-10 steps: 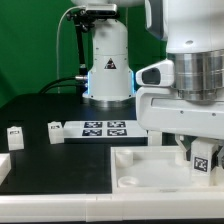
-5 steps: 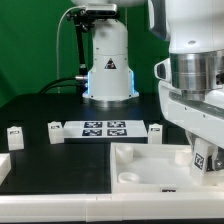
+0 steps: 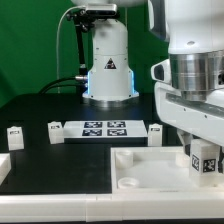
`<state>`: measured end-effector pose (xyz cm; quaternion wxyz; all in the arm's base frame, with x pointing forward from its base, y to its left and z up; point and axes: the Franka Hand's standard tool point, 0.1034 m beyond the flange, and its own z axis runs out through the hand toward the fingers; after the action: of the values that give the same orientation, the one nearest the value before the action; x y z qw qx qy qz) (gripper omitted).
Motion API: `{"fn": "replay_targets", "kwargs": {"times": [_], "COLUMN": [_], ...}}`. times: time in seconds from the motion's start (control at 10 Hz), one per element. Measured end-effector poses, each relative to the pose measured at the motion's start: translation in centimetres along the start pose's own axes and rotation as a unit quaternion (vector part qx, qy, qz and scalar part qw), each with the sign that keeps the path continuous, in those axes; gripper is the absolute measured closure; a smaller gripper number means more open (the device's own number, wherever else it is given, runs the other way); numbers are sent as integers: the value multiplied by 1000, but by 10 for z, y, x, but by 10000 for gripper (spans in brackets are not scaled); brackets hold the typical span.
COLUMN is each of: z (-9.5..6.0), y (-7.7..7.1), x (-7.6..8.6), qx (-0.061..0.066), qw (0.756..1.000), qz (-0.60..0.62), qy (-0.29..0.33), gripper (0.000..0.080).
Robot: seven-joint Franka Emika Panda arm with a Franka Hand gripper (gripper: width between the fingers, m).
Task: Assemble one leg
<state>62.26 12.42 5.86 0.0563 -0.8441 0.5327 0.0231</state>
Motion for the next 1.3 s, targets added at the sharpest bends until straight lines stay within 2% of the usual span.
{"fn": "replay_targets", "kwargs": {"times": [0.3, 0.4, 0.7, 0.8, 1.0, 1.2, 1.3], "z": [2, 2, 2, 1, 1, 1, 1], "y": [-1, -1, -1, -1, 0, 0, 0], "x": [-1, -2, -2, -1, 1, 2, 2], "qx": [0, -1, -9, -10, -15, -17, -17], "qw": [987, 973, 911, 891, 835, 800, 799], "qz": [-160, -230, -413, -454, -550, -599, -600], "qy": [2, 3, 9, 9, 11, 9, 9], "gripper": [152, 151, 151, 151, 151, 151, 245]}}
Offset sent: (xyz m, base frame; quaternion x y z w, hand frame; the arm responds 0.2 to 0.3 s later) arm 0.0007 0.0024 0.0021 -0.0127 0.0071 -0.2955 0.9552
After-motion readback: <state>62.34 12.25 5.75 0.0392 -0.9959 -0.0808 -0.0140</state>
